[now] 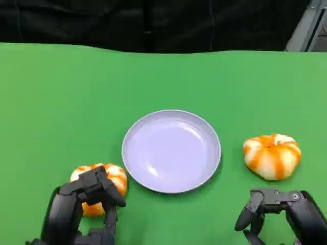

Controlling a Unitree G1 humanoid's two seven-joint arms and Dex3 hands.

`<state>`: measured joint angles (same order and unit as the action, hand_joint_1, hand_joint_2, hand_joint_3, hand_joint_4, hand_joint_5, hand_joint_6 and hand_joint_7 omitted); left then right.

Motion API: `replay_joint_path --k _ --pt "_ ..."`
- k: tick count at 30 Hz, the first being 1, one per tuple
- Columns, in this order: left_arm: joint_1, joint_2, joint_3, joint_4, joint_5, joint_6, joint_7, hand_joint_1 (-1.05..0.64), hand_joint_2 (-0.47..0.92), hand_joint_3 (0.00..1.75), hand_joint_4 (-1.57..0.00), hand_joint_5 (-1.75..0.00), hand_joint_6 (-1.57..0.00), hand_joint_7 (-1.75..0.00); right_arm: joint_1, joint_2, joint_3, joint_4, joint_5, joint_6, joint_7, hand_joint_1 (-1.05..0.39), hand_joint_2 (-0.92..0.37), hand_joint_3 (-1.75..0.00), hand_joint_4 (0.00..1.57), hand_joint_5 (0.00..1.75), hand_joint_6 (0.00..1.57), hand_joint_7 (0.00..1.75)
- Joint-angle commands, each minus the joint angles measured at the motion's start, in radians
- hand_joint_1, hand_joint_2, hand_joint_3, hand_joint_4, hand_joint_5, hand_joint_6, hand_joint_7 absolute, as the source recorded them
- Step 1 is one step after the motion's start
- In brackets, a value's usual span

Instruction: Grasp the bread from the table and place it into the plate.

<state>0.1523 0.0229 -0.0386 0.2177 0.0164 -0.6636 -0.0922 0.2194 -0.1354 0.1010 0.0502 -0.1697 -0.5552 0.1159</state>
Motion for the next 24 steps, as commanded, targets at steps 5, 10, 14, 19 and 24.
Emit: replay_joint_path --k 5,10,14,19,24 --pt "-0.002 0.016 0.010 0.007 -0.008 -0.012 -0.008 -0.08 0.08 1.75 -0.89 -1.71 -0.87 -1.48 0.002 -0.007 -0.004 -0.008 0.001 0.001 -0.008 -0.08 -0.01 -1.44 1.01 1.53 1.04 1.08" --pt "-0.005 0.017 0.010 0.009 -0.010 -0.014 -0.010 -0.07 0.08 1.75 -0.89 -1.71 -0.87 -1.48 0.000 -0.007 -0.004 -0.002 0.015 -0.004 -0.001 -0.07 -0.01 -1.44 1.00 1.51 1.04 1.08" --pt "-0.007 0.017 0.012 0.013 -0.014 -0.018 -0.009 -0.07 0.08 1.75 -0.89 -1.70 -0.87 -1.47 0.002 -0.007 -0.003 -0.008 0.014 0.004 -0.001 -0.05 -0.02 -1.45 1.00 1.50 1.04 1.08" --pt "-0.011 0.008 0.029 0.025 0.025 -0.038 0.034 -0.04 0.11 1.69 -0.86 -1.47 -0.90 -1.21 0.000 -0.006 -0.004 -0.004 0.009 -0.002 -0.006 -0.05 -0.01 -1.45 1.00 1.50 1.04 1.08" --pt "-0.030 0.021 0.049 0.057 0.140 -0.084 0.111 -0.14 0.34 1.14 -0.58 -1.26 -0.69 -0.77 0.007 -0.008 -0.004 -0.019 0.008 0.010 -0.003 -0.04 0.00 -1.46 1.00 1.49 1.03 1.08"
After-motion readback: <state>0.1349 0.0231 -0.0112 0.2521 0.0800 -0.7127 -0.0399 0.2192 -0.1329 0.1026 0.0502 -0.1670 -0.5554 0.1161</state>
